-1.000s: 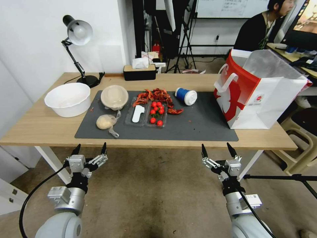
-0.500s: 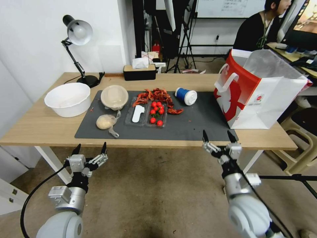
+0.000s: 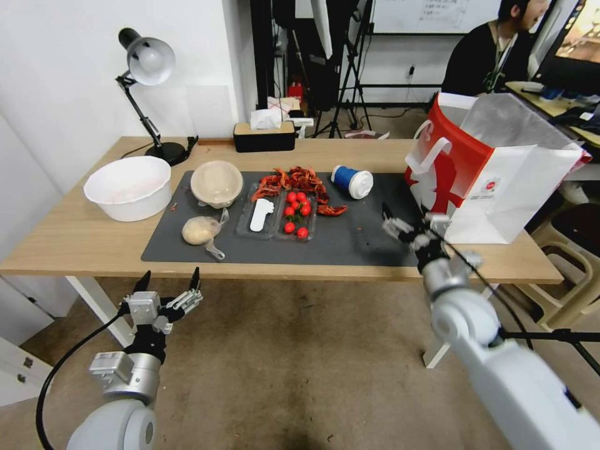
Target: Pick up the trash from the table and place it into the takeout bag.
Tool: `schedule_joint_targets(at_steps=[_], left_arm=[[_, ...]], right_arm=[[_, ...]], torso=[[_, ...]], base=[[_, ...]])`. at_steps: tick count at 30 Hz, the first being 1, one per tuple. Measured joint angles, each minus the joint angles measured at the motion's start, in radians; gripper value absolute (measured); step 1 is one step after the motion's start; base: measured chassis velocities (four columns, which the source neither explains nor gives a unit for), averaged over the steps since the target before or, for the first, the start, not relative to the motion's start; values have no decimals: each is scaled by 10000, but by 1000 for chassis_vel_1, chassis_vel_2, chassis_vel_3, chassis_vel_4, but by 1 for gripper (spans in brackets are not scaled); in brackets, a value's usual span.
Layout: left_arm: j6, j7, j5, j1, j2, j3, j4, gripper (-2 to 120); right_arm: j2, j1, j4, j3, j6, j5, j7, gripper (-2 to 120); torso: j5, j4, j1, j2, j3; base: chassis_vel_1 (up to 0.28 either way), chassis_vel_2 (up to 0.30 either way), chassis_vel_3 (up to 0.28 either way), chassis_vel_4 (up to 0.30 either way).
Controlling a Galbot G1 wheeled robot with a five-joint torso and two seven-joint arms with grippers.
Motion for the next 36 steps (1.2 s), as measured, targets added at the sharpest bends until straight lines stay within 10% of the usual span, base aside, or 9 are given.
schedule_joint_targets(at_steps=[14, 36], left_arm=[[-76, -21, 1, 20, -16, -94, 10, 100], [-231, -35, 14, 24, -35, -147, 118, 100]], right_arm=[[551, 2560, -3101, -1907, 210, 358, -308, 100], [1249, 3804, -4544, -2684, 398, 363, -415, 100]], torso=[[-3, -1, 0, 0, 0], [-1, -1, 0, 0, -1]], base=[[0, 0, 0, 0], [0, 0, 0, 0]])
